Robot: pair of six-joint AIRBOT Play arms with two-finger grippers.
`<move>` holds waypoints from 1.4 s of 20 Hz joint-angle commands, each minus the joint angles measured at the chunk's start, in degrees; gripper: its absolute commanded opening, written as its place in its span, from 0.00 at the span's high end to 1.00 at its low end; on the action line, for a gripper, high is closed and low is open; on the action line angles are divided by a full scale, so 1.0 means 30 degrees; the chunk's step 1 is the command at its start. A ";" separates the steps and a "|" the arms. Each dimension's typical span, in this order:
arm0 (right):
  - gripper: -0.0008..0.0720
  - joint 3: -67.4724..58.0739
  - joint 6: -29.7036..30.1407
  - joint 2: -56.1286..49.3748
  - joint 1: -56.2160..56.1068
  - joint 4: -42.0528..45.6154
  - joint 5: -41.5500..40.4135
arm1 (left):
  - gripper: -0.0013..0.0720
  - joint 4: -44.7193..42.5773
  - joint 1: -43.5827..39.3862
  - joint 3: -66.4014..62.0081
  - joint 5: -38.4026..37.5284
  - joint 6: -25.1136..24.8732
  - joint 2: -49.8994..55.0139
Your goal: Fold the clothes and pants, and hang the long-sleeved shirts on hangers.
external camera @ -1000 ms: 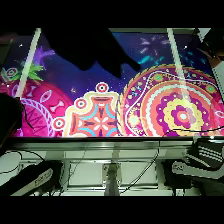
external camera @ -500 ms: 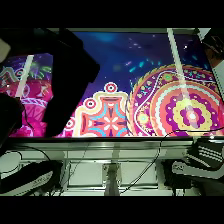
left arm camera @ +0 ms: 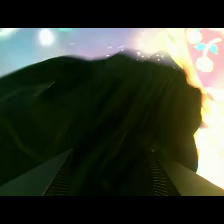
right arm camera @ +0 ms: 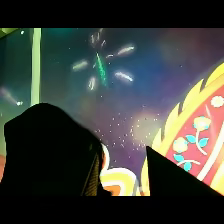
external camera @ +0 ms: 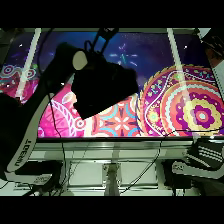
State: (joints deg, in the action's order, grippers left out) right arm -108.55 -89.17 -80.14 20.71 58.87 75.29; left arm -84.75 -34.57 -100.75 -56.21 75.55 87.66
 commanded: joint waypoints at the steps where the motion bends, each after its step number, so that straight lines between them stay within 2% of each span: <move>1: 0.53 -0.0022 0.0015 -0.0146 -0.0015 0.0087 -0.0073 | 0.23 0.0066 -0.0627 -0.0022 0.0627 -0.0051 0.0525; 2: 0.53 -0.0022 0.0022 -0.0284 -0.0015 0.0066 0.0036 | 0.24 -0.0255 -0.0619 -0.0022 0.0423 -0.0051 0.0393; 3: 0.53 -0.0022 0.0022 -0.0481 -0.0015 0.0058 0.0284 | 0.28 -0.0896 -0.0568 -0.0022 0.0226 -0.0051 0.0219; 4: 0.56 -0.0022 0.0036 -0.0699 -0.0015 0.0058 0.0597 | 0.54 -0.1807 -0.0561 -0.0022 -0.0204 -0.0051 0.0044; 5: 0.74 0.0015 0.0109 -0.0925 -0.0015 -0.0007 0.0918 | 0.86 -0.2805 -0.0561 -0.0022 -0.0758 -0.0051 -0.0095; 6: 0.94 0.0044 0.0146 -0.1173 -0.0029 -0.0036 0.1311 | 0.95 -0.3730 -0.0561 -0.0022 -0.1450 0.0029 -0.0189; 8: 0.96 0.0044 0.1501 -0.1719 -0.0051 -0.0109 0.2164 | 0.95 -0.4386 -0.0299 -0.0007 -0.3075 0.0066 -0.0277; 10: 0.96 0.0561 0.2477 -0.2215 -0.0051 -0.0277 0.3220 | 0.95 -0.4095 0.0678 0.0532 -0.3490 0.1814 -0.0539; 14: 0.96 0.5952 0.5705 -0.2404 -0.0051 -0.4648 0.3745 | 0.95 -0.2259 0.3483 0.4962 -0.2922 0.2681 -0.2754; 18: 0.96 1.1220 0.6135 -0.3818 -0.0058 -0.6885 0.4073 | 0.95 0.3155 0.7089 1.2888 -0.0707 0.2659 -0.7373; 21: 0.95 1.2233 0.6105 -0.5472 -0.0503 -0.7031 0.4422 | 0.95 0.6390 0.9566 1.8353 -0.0058 0.2484 -1.0601; 22: 0.91 1.2218 0.6062 -0.5880 -0.0758 -0.7038 0.4051 | 0.95 0.7730 1.0258 1.9985 -0.0058 0.1698 -1.1519; 24: 0.60 1.2211 0.6025 -0.6127 -0.1384 -0.7023 0.2448 | 0.95 1.0681 1.0754 2.2003 -0.0248 -0.1574 -1.2422; 25: 0.52 1.2138 0.6040 -0.6127 -0.1661 -0.7031 0.1698 | 0.95 1.1876 1.0754 2.2644 -0.0255 -0.2681 -1.2473; 26: 0.50 1.1978 0.6047 -0.6127 -0.1916 -0.6987 0.1137 | 0.94 1.2648 1.0746 2.3008 -0.0168 -0.3140 -1.2342; 27: 0.50 1.1766 0.6062 -0.6127 -0.2062 -0.6878 0.0816 | 0.82 1.3296 1.0717 2.3168 -0.0124 -0.3993 -1.2123; 28: 0.50 1.1475 0.6054 -0.6127 -0.2149 -0.6608 0.0517 | 0.38 1.3690 1.0724 2.3190 0.0015 -0.4772 -1.1839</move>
State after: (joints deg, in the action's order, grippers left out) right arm -73.36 -71.16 -97.89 15.73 38.33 81.03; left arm -52.93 -3.55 -35.64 -56.90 69.80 52.66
